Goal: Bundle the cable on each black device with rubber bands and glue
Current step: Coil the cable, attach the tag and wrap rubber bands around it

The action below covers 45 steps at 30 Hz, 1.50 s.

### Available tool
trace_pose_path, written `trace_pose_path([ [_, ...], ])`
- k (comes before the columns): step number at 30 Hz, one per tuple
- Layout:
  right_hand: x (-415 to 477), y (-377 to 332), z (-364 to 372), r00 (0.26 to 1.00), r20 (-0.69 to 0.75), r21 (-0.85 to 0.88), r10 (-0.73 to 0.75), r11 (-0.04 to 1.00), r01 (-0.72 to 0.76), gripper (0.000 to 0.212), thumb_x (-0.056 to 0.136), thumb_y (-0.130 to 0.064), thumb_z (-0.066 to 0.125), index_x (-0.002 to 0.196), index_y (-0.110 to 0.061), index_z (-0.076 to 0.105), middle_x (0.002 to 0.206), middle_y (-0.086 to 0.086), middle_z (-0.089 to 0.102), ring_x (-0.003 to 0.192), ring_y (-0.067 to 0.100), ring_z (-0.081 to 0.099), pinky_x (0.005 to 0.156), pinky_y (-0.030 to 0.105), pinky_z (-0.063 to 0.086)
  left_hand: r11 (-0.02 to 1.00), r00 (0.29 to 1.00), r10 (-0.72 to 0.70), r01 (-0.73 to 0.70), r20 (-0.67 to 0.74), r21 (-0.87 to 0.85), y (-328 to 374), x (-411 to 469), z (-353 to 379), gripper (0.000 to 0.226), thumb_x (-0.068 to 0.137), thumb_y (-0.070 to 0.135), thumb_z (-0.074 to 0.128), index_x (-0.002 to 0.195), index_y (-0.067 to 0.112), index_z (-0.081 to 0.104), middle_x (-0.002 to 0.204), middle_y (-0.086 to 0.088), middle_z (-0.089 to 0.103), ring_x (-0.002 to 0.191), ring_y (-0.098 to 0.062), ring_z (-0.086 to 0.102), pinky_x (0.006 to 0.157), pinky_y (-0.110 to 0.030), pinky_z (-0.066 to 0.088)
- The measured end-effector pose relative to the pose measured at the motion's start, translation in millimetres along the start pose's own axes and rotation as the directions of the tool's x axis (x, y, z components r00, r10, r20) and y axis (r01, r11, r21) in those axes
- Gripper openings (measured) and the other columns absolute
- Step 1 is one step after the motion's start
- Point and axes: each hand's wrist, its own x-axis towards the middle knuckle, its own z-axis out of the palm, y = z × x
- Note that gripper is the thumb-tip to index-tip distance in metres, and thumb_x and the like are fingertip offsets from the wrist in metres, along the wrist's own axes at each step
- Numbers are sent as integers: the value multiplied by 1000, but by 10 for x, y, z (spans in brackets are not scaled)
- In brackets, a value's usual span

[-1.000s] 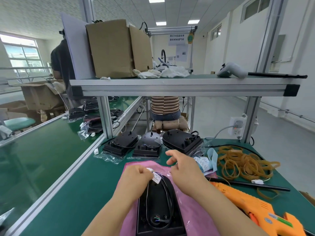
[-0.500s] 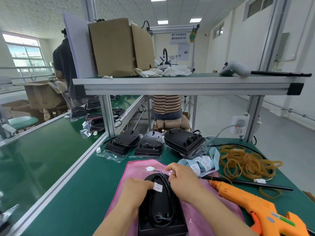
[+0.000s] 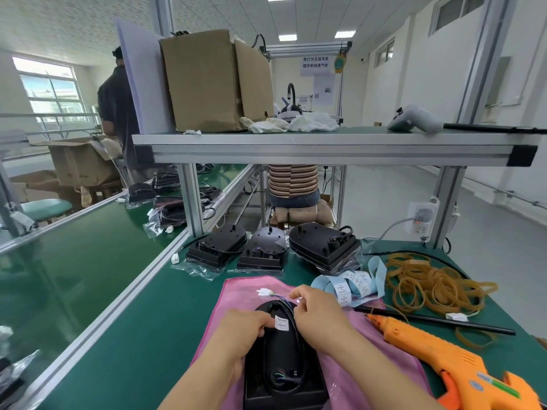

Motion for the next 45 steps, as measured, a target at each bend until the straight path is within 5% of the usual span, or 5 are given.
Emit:
trace_pose_path([
  [4, 12, -11, 50, 1000, 7, 28, 19, 999, -19, 31, 87, -23, 52, 117, -28, 61, 80, -14, 57, 81, 6, 52, 74, 27, 43, 999, 999, 37, -37, 8, 24, -22, -8, 32, 31, 78, 1, 70, 53, 10, 54, 38, 5, 43, 27, -7, 31, 31, -11, 23],
  [16, 10, -7, 112, 999, 7, 39, 44, 998, -45, 44, 77, -30, 67, 120, -31, 57, 95, -13, 49, 86, 8, 49, 72, 26, 38, 912, 945, 285, -215, -161, 348, -179, 118, 58, 39, 82, 14, 58, 48, 18, 40, 50, 6, 28, 51, -15, 24, 54, -30, 22],
  [19, -1, 2, 119, 999, 2, 62, 52, 997, -52, 45, 78, -31, 70, 121, -31, 56, 93, -14, 47, 85, 7, 48, 71, 25, 37, 888, 906, 374, -288, -198, 359, -174, 145, 100, 8, 84, 22, 66, 78, 24, 69, 63, 17, 56, 57, 0, 51, 54, -23, 39],
  [23, -25, 29, 160, 996, -25, 172, 84, 982, -78, 41, 77, -32, 72, 116, -28, 59, 88, -13, 48, 76, 3, 47, 60, 14, 32, 877, 938, 293, -185, -188, 444, -282, 294, 169, 43, 86, 43, 67, 124, 23, 61, 116, -2, 55, 115, -23, 53, 96, -39, 48],
  [45, -153, 89, 301, 988, -141, 195, 56, 980, -27, 18, 86, -33, 63, 103, -34, 59, 87, -12, 46, 76, -3, 45, 63, 10, 32, 903, 944, 329, -309, -20, 298, -422, 296, 114, 44, 67, 45, 78, 109, 40, 63, 105, 8, 68, 99, -12, 65, 88, -40, 55],
])
